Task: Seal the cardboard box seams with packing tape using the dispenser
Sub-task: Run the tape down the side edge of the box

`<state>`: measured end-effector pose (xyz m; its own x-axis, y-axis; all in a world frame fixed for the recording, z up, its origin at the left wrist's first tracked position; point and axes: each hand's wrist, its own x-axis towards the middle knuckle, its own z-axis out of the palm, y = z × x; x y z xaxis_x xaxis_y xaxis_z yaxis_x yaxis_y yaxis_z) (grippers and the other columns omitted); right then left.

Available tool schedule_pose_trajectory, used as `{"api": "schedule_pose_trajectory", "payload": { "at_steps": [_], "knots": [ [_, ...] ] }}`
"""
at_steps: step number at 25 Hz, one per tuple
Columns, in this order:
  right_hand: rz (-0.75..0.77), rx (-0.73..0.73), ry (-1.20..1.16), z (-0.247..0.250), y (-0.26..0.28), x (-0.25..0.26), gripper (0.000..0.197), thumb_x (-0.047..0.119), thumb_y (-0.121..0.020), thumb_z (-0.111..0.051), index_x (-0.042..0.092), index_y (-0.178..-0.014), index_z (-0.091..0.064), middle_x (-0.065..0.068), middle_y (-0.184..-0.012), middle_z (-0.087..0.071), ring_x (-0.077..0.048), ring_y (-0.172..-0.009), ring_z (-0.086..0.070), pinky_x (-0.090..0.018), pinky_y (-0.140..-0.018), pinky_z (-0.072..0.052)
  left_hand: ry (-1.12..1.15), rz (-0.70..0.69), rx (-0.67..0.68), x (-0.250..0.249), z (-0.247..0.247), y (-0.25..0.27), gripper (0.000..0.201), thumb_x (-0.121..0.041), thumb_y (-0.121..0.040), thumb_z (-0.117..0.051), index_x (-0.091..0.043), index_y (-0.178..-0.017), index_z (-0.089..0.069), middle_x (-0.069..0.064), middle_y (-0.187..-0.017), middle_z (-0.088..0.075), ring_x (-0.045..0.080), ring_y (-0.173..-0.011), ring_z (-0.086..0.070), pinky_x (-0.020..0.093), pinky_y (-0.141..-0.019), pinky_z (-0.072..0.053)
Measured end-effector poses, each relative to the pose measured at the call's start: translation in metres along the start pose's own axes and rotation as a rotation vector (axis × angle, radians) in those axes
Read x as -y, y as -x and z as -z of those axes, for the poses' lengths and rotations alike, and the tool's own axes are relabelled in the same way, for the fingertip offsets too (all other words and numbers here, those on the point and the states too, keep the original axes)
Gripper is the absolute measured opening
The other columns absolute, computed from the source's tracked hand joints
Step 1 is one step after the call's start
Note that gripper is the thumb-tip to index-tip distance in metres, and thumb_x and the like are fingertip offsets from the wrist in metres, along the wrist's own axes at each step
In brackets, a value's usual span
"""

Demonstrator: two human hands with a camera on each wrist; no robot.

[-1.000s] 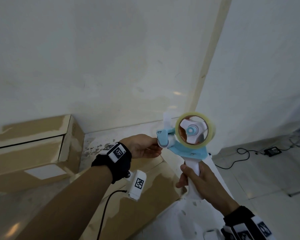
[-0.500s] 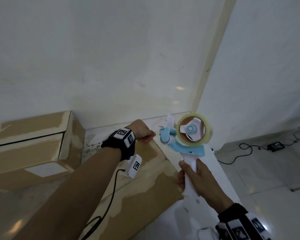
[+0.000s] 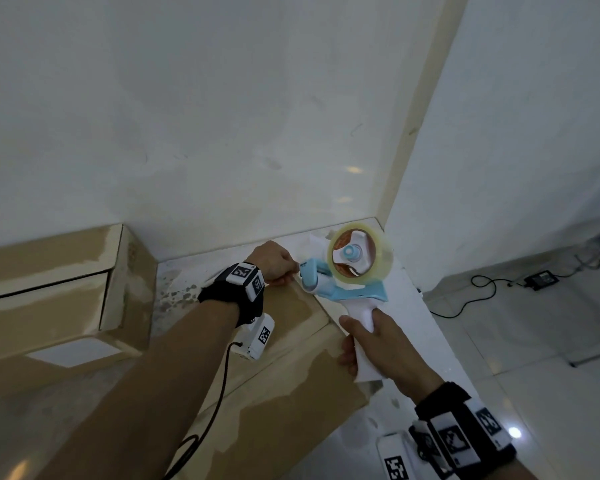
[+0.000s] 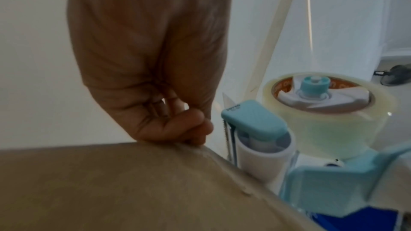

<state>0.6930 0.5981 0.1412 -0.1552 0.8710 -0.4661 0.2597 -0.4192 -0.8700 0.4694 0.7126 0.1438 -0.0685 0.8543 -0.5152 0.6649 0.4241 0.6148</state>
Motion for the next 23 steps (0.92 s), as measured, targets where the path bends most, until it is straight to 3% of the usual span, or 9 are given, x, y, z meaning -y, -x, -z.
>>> {"api": "schedule_pose_trajectory", "payload": {
  "at_steps": [7,9,12,14,16,18,21,23],
  "knots": [
    [-0.025,0.016,-0.002,-0.001,-0.008,-0.001,0.021,0.028,-0.093,-0.063,0.008,-0.093,-0.056,-0.010,-0.062,-0.067,-0.030,-0.056,-0.068,-0.033,-0.053,-0.055,-0.045,0.021,-0.010,0.009,0.002,-0.008,0.023,-0.023,-0.084,-0.065,-0.002,-0.079,-0.071,0.011,-0.069,-0.064,0.020,-0.056,-0.053,0.026,-0.061,-0.046],
    [-0.031,0.017,-0.008,-0.002,-0.008,0.000,0.019,0.027,-0.093,-0.063,0.008,-0.091,-0.056,-0.011,-0.062,-0.067,-0.030,-0.056,-0.067,-0.033,-0.053,-0.055,-0.177,0.026,-0.018,0.008,0.002,-0.008,0.026,-0.028,-0.086,-0.061,-0.006,-0.075,-0.065,0.008,-0.066,-0.060,0.019,-0.055,-0.050,0.024,-0.057,-0.041],
    [-0.032,0.018,-0.021,-0.002,-0.007,0.001,0.019,0.025,-0.093,-0.062,0.007,-0.088,-0.056,-0.013,-0.063,-0.066,-0.030,-0.055,-0.066,-0.035,-0.053,-0.056,-0.415,0.032,-0.066,0.015,0.006,-0.004,0.014,-0.022,-0.090,-0.053,-0.008,-0.090,-0.057,0.006,-0.074,-0.054,0.020,-0.061,-0.051,0.023,-0.052,-0.038],
    [-0.036,0.017,-0.019,-0.003,-0.007,0.002,0.020,0.024,-0.093,-0.063,0.005,-0.088,-0.056,-0.015,-0.063,-0.066,-0.029,-0.054,-0.066,-0.036,-0.052,-0.057,-0.378,-0.035,-0.107,0.025,0.011,-0.001,0.015,-0.021,-0.092,-0.051,-0.011,-0.102,-0.054,0.009,-0.092,-0.058,0.022,-0.077,-0.057,0.025,-0.065,-0.044],
    [-0.035,0.003,-0.005,-0.004,-0.007,0.002,0.023,0.025,-0.092,-0.063,0.003,-0.091,-0.057,-0.015,-0.064,-0.067,-0.029,-0.054,-0.066,-0.035,-0.052,-0.057,-0.222,-0.241,-0.136,0.027,0.014,0.003,0.021,-0.026,-0.093,-0.051,-0.017,-0.111,-0.057,0.006,-0.104,-0.060,0.022,-0.093,-0.057,0.028,-0.079,-0.043],
    [-0.032,-0.009,0.018,-0.004,-0.006,0.001,0.027,0.025,-0.092,-0.063,-0.001,-0.095,-0.059,-0.015,-0.065,-0.068,-0.029,-0.055,-0.067,-0.034,-0.052,-0.058,-0.221,-0.395,-0.021,0.021,0.014,0.004,0.023,-0.029,-0.095,-0.049,-0.023,-0.113,-0.062,0.002,-0.112,-0.056,0.017,-0.099,-0.055,0.028,-0.087,-0.042],
    [-0.033,-0.014,0.025,-0.005,-0.007,0.000,0.033,0.026,-0.092,-0.064,-0.006,-0.098,-0.059,-0.015,-0.065,-0.068,-0.030,-0.056,-0.068,-0.035,-0.053,-0.058,-0.391,-0.366,0.195,0.021,0.013,-0.001,0.029,-0.023,-0.097,-0.044,-0.023,-0.119,-0.064,0.005,-0.129,-0.055,0.020,-0.116,-0.051,0.031,-0.100,-0.038],
    [-0.030,-0.017,0.031,-0.006,-0.007,0.000,0.033,0.026,-0.092,-0.064,-0.006,-0.097,-0.059,-0.015,-0.064,-0.068,-0.030,-0.056,-0.069,-0.035,-0.053,-0.059,-0.399,-0.344,0.259,0.028,0.015,0.001,0.033,-0.022,-0.100,-0.038,-0.024,-0.125,-0.059,0.002,-0.137,-0.052,0.019,-0.124,-0.046,0.028,-0.100,-0.031]
  ]
}}
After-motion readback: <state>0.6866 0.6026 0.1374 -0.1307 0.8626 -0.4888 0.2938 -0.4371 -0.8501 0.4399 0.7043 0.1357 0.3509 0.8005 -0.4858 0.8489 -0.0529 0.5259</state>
